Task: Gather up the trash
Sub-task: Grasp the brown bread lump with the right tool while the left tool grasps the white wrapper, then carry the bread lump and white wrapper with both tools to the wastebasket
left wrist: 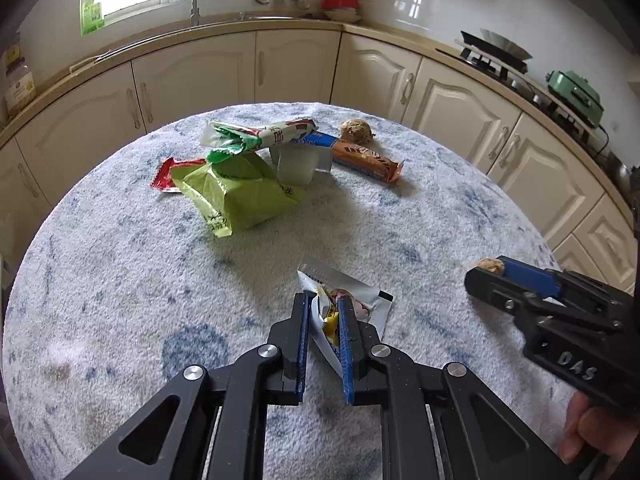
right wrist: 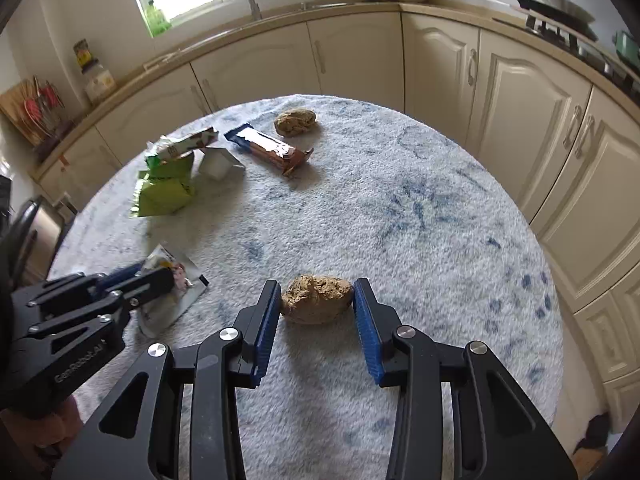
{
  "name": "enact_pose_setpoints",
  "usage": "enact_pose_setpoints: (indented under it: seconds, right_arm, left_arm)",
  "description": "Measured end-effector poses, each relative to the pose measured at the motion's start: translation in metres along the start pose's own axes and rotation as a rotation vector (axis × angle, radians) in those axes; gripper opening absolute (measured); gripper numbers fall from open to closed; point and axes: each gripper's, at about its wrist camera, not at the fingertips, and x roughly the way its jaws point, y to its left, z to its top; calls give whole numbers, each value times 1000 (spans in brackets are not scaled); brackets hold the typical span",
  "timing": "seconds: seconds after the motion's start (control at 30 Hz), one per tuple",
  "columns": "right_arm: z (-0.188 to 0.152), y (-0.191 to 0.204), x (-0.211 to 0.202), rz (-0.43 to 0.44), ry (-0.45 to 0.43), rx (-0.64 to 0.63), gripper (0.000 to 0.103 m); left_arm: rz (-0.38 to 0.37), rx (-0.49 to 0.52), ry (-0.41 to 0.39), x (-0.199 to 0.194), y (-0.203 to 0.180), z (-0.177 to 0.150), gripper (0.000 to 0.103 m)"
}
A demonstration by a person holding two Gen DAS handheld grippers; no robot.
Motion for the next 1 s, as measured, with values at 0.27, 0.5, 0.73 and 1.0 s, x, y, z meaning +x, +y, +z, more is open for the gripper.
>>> enact_pose_setpoints:
  seconds: [0.27,0.5,0.73,1.0]
  right_arm:
    - [-6,-9,-51,-8,-76,18,38]
    - [-11,-37,-119,-50,-179,68,38]
    - [-34,-96,-192,-164,-273,167,38]
    - [-88,-188,-242,-324,-282,346,38]
  left_arm:
    - [-17,42,-50,-39,-24,-10,10]
    - [-90,132,-154,-86,-76,3,10]
    - [-228,245,-241,-121,-155,16,10]
    - [-401,388,-183,-97,-265,10,10]
